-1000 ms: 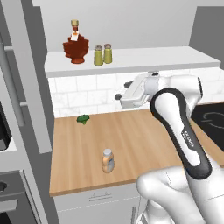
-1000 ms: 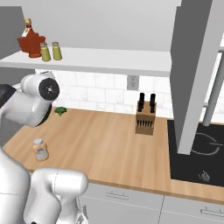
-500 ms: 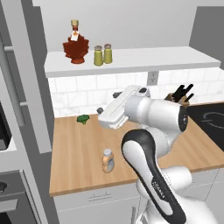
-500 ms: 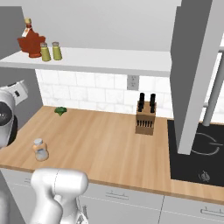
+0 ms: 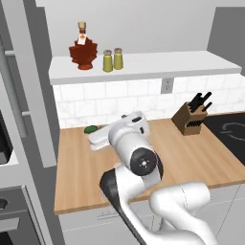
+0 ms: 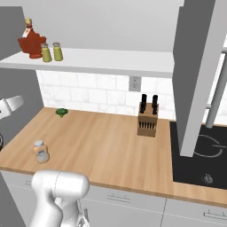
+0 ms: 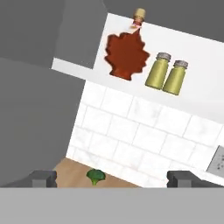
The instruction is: Put the shaker and condiment bottle from the counter next to their counterparts in the cabinet.
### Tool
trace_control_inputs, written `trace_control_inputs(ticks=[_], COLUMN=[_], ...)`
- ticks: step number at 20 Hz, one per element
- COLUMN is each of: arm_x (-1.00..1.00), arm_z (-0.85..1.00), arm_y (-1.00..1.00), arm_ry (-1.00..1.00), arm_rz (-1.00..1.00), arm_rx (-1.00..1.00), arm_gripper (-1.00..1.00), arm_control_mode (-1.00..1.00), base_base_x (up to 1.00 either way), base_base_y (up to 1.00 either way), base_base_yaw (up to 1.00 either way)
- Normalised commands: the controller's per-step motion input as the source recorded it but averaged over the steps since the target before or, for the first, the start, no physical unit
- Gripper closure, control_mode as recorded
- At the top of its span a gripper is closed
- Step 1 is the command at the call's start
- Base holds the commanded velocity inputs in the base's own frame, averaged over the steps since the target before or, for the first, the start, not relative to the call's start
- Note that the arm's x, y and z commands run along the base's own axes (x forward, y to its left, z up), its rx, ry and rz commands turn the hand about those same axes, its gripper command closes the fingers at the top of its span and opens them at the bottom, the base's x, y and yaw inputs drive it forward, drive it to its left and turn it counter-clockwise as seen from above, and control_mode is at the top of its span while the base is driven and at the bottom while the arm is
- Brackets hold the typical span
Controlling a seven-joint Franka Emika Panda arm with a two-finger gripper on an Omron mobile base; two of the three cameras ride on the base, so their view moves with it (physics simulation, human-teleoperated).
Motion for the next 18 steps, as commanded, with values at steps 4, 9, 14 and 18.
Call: trace_control_inputs(ticks=[4,9,14,18], arm_x=[-0.01,0.01,-0.03,-0.03], arm_z=[-0.32,-0.14,-0.43,-0.73], arm_y=[0.34,-0.02,-0.01,-0.18], arm_ry=[0.00,-0.01,-0.03,-0.12], arm_rz=[-0.60,-0.20,-0.11,-0.23], arm_rx=[-0.03,0.00,0.12,0.29], arm_gripper=[-1.00,-1.00,-1.00,-1.00], arm_control_mode=[-1.00,-1.00,-1.00,-1.00], base_base_x=[0.00,0.00,0.00,0.00], base_base_y=[0.00,0.00,0.00,0.00], base_base_yaw=[0.00,0.00,0.00,0.00])
